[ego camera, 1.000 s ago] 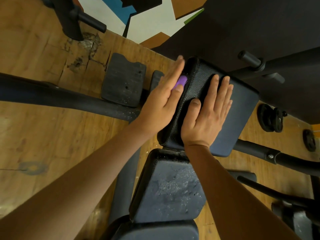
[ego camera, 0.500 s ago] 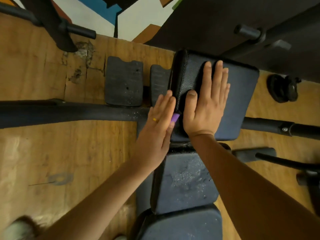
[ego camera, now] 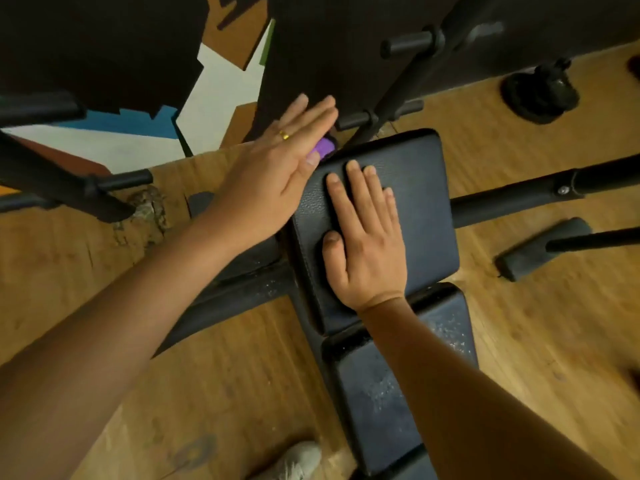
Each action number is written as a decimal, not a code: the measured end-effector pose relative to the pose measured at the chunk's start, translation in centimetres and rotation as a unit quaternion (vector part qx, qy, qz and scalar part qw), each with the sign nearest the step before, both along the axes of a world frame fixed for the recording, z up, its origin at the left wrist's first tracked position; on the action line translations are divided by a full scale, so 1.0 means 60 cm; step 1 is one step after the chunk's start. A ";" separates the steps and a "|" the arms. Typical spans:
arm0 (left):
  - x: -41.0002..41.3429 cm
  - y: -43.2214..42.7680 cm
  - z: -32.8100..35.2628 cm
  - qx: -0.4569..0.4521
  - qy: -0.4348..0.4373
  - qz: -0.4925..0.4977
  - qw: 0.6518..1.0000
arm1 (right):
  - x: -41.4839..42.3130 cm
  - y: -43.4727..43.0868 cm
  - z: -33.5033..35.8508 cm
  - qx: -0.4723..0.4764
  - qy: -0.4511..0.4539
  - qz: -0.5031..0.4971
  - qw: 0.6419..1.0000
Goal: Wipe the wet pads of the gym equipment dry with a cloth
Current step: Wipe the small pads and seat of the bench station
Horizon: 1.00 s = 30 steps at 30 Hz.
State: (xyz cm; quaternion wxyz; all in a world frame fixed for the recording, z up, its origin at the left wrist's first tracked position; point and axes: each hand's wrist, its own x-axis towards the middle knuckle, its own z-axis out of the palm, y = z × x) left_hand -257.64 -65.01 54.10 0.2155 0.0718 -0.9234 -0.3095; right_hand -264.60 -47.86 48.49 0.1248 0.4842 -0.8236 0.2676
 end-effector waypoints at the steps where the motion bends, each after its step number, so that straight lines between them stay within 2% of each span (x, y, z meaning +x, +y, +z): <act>1: -0.001 0.001 -0.003 0.002 -0.009 0.003 1.000 | 0.000 0.001 0.000 0.001 -0.005 0.004 1.000; 9: 0.002 -0.002 0.027 0.015 -0.122 -0.014 0.992 | 0.000 0.006 0.009 -0.011 -0.036 0.005 0.999; 15: -0.002 -0.005 0.038 0.013 -0.163 -0.010 0.987 | -0.005 0.007 0.025 0.000 -0.080 0.014 0.997; 17: -0.004 -0.008 0.040 0.010 -0.176 -0.012 0.984 | -0.003 0.012 0.032 -0.016 -0.117 -0.036 0.992; 19: -0.003 -0.012 0.042 0.020 -0.181 -0.023 0.983 | -0.004 0.013 0.036 -0.035 -0.153 -0.137 0.978; 22: -0.006 -0.015 0.046 0.042 -0.183 -0.040 0.981 | -0.016 -0.008 0.051 -0.049 -0.225 -0.272 0.934; 25: -0.006 -0.017 0.045 0.053 -0.186 -0.049 0.980 | -0.024 -0.054 0.059 -0.074 -0.286 -0.347 0.890; 30: -0.021 -0.050 0.052 0.108 -0.207 -0.103 0.967 | -0.018 -0.080 0.040 -0.072 -0.248 -0.399 0.880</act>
